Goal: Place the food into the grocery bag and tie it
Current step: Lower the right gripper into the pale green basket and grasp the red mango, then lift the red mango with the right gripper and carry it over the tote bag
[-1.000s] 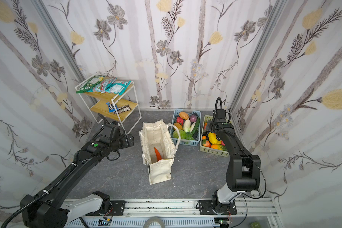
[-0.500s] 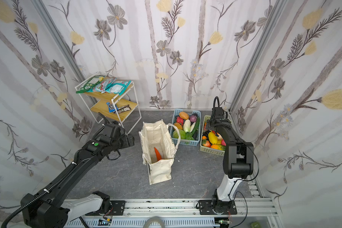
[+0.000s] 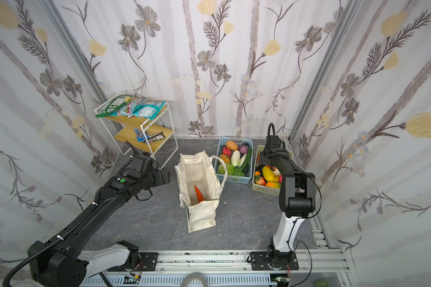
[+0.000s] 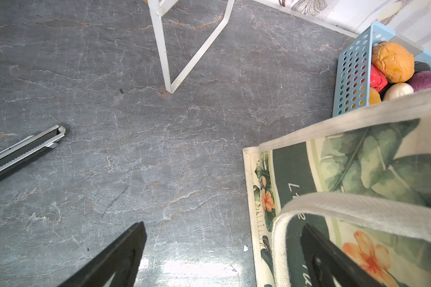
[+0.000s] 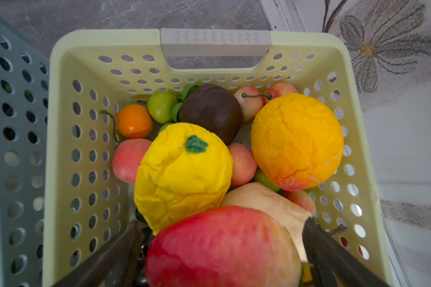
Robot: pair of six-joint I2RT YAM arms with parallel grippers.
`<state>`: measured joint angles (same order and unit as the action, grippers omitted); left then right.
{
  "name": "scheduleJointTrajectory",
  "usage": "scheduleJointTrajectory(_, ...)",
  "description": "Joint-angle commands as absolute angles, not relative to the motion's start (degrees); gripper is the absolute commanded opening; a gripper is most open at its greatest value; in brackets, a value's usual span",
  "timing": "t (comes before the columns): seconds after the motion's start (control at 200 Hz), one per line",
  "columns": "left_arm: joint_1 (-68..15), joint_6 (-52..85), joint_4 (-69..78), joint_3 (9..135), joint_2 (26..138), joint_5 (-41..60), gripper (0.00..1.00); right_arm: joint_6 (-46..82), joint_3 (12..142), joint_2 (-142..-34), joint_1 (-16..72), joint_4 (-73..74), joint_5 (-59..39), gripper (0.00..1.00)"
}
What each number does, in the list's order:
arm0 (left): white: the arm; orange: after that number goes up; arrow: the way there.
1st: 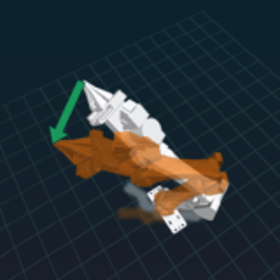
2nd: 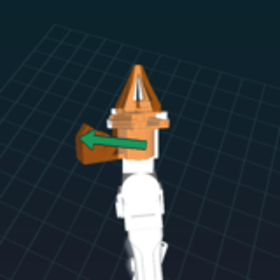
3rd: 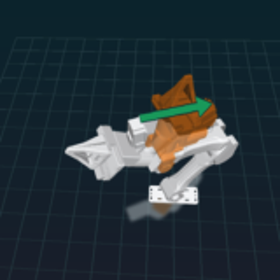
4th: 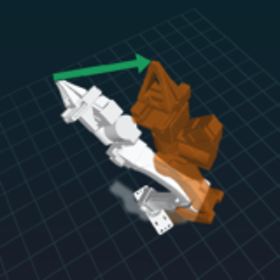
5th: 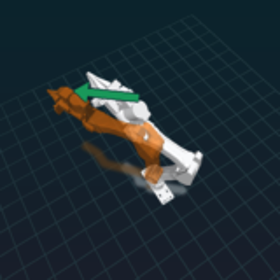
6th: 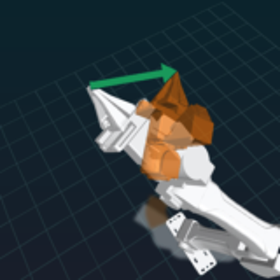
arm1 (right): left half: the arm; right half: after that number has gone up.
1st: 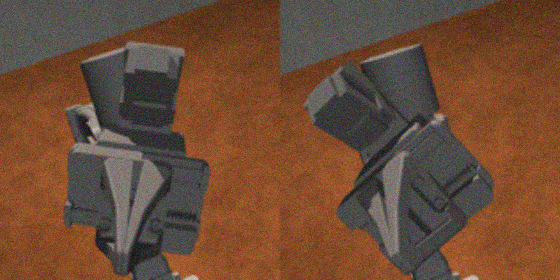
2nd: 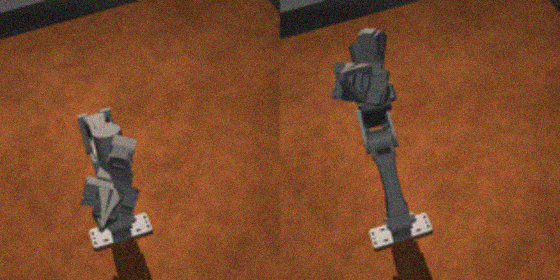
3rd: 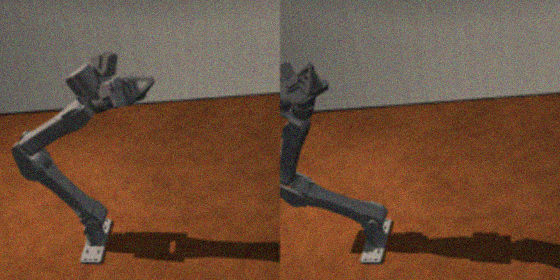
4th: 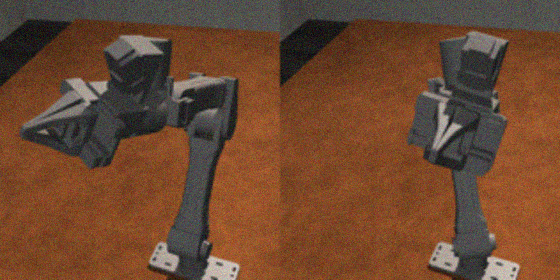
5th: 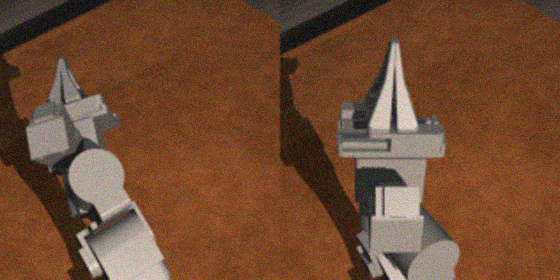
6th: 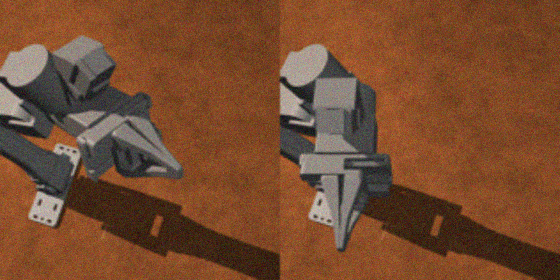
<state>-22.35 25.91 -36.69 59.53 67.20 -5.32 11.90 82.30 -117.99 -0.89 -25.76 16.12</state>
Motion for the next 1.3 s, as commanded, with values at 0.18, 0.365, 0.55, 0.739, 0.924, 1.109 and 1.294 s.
scheduleJointTrajectory(0.18,-22.4,25.9,-36.5,59.3,67.1,-6.5,1.0,11.5,82.9,-118.8,-1.0,-24.8,15.3,0.94)
scheduleJointTrajectory(0.365,-22.3,25.9,-36.5,59.2,66.9,-6.7,1.0,11.5,82.5,-118.5,-1.3,-24.8,15.0,0.87)
scheduleJointTrajectory(0.55,-22.4,26.1,-36.5,59.0,66.8,-6.4,1.0,11.3,82.0,-117.5,-1.4,-24.9,14.4,0.82)
scheduleJointTrajectory(0.739,-22.4,26.1,-36.4,58.9,66.7,-6.4,1.0,11.3,81.7,-115.6,-1.4,-25.3,13.8,0.79)
scheduleJointTrajectory(0.924,-22.4,26.2,-36.4,58.5,66.5,-6.5,1.0,11.0,81.1,-112.9,-1.3,-25.8,13.3,0.77)
scheduleJointTrajectory(1.109,-22.4,26.6,-36.3,58.1,66.1,-6.3,1.0,10.8,80.4,-109.2,-0.1,-26.5,12.5,0.77)
scheduleJointTrajectory(1.294,-22.4,27.1,-36.2,58.0,66.5,-5.5,1.0,11.2,79.7,-105.5,2.6,-26.5,11.4,0.77)
